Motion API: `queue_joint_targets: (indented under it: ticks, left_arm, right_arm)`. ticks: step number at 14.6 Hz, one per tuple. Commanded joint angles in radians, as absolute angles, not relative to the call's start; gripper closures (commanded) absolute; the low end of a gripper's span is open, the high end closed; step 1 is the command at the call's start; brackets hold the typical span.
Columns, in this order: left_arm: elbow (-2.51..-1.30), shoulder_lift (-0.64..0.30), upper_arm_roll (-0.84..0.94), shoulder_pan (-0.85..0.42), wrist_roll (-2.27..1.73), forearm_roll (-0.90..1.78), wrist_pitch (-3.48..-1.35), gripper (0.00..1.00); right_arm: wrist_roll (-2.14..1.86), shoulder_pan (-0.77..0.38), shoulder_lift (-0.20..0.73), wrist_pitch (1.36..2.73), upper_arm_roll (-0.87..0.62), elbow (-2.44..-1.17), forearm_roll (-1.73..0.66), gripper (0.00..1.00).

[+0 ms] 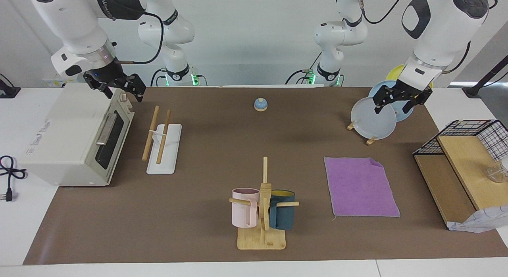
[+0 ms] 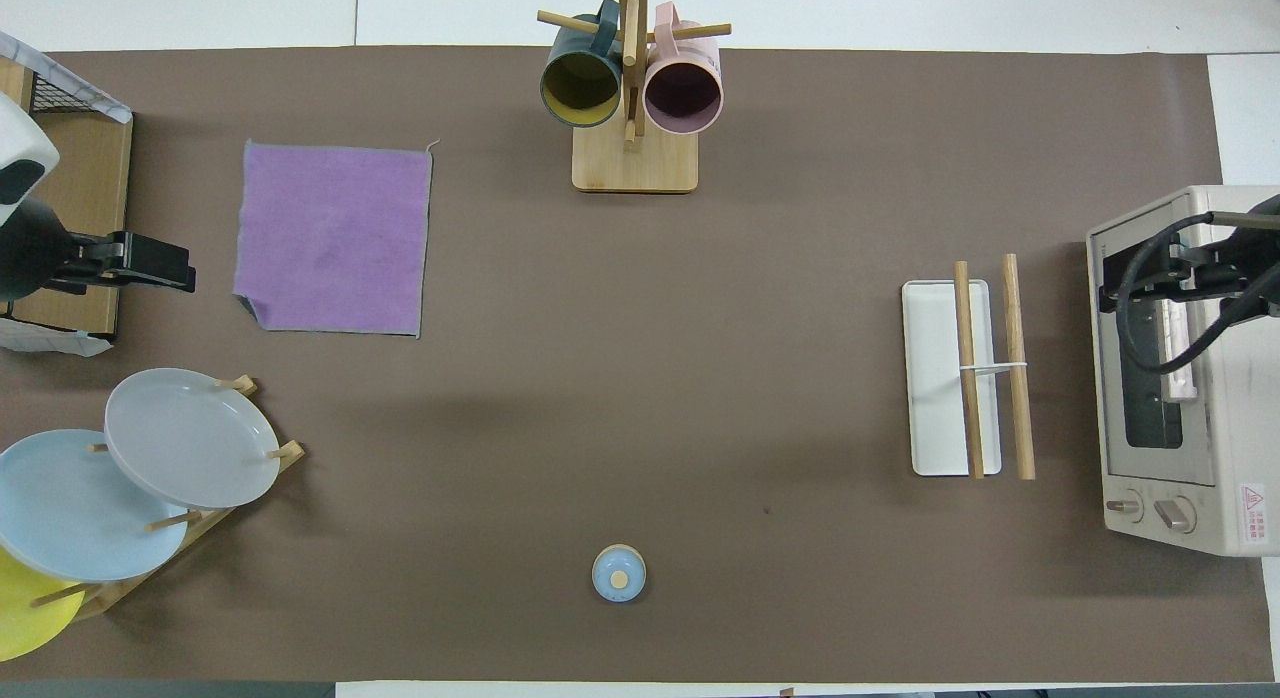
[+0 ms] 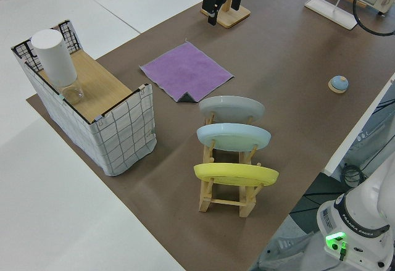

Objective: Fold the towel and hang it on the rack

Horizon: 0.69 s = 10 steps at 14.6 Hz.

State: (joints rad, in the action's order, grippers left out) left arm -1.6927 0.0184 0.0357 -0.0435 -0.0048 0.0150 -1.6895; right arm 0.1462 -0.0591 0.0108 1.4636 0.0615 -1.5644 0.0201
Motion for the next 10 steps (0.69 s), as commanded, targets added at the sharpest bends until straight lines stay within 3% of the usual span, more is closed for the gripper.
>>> queue_joint_targets:
  ticks: [1, 6, 10]
  left_arm:
    - [-1.707, 0.04, 0.031, -0.04, 0.005, 0.002, -1.683, 0.0]
    - [-1.71, 0.044, 0.031, -0.037, -0.002, 0.002, -1.686, 0.0]
    - [-1.779, 0.048, 0.026, -0.031, -0.018, 0.002, -1.752, 0.0]
  right_arm:
    - [0.14, -0.051, -0.003, 1.476, 0.06, -1.583, 0.0, 0.0]
    - [0.14, -0.051, -0.005, 1.474, 0.06, -1.583, 0.0, 0.0]
    - [0.14, -0.051, -0.005, 1.474, 0.06, -1.583, 0.002, 0.0]
